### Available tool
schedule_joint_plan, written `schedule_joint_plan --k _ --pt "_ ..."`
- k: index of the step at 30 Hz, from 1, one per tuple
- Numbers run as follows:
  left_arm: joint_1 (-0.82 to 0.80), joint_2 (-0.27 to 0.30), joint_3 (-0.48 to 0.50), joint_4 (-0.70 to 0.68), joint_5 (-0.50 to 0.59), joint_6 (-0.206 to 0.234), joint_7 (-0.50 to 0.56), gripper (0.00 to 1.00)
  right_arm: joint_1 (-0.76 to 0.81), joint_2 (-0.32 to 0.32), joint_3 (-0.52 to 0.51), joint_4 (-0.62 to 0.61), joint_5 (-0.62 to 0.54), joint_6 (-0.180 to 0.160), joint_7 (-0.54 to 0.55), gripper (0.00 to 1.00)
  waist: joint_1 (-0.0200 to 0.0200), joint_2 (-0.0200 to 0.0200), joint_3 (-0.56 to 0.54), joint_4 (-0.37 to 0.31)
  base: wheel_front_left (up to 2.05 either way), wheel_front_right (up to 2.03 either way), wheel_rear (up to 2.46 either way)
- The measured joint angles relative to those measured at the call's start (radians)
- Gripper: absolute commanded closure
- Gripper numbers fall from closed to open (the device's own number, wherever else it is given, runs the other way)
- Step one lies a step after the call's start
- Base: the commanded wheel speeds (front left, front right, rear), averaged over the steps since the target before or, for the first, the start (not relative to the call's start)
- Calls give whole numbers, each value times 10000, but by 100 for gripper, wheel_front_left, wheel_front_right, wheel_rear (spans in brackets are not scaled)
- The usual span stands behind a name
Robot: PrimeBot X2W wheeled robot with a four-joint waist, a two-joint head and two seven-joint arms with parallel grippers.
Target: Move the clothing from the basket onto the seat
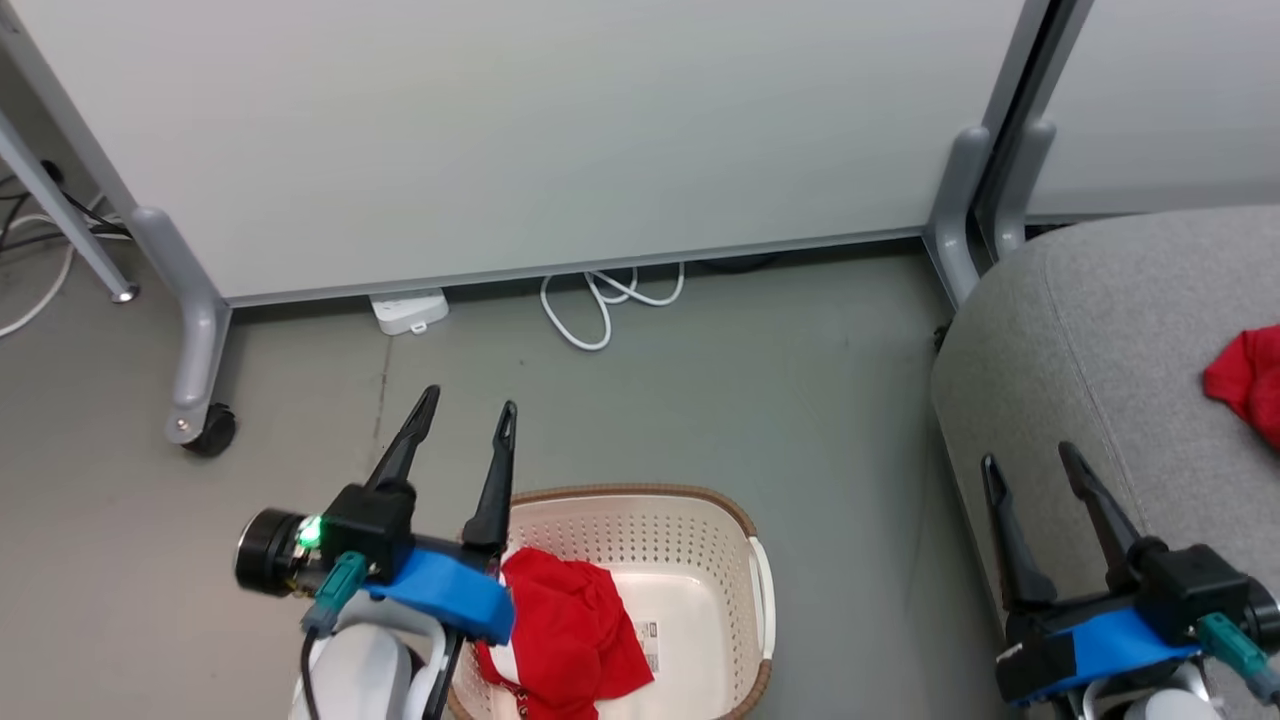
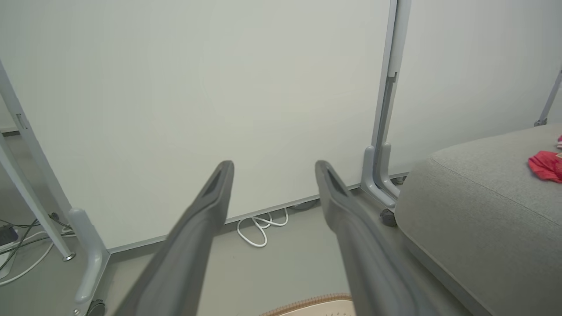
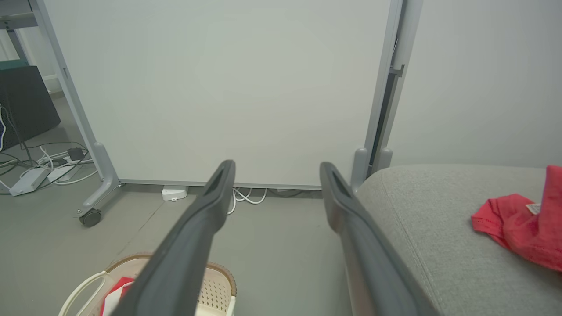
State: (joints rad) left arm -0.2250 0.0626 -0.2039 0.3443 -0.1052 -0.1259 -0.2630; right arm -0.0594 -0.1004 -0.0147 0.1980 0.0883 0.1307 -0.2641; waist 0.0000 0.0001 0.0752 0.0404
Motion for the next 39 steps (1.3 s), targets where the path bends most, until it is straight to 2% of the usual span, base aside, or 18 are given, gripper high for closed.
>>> schedule_joint_plan --k 9,16,29,34,39 --pt "-1964 809 -2159 2006 -546 -33 0 0 -1105 -274 213 -290 31 0 0 0 1 0 1071 -555 0 0 0" --pt "-3432 1229 -3881 3687 -811 -35 0 0 -2038 -403 401 -558 84 0 0 0 2 0 2241 -1033 0 0 0" --pt "-5607 1492 -7060 6711 -1653 -36 44 0 -3437 -523 826 -940 40 0 0 0 3 -1 4617 -1807 0 0 0" --pt "-6148 1555 -8140 7480 -2057 -36 355 0 -3990 -516 1078 -1085 40 0 0 0 3 -1 5424 -2120 0 0 0" --pt "-6668 1710 -9014 8184 -2441 -36 1183 0 -4458 -508 1241 -1306 40 0 0 0 3 -1 6151 -2395 0 0 0"
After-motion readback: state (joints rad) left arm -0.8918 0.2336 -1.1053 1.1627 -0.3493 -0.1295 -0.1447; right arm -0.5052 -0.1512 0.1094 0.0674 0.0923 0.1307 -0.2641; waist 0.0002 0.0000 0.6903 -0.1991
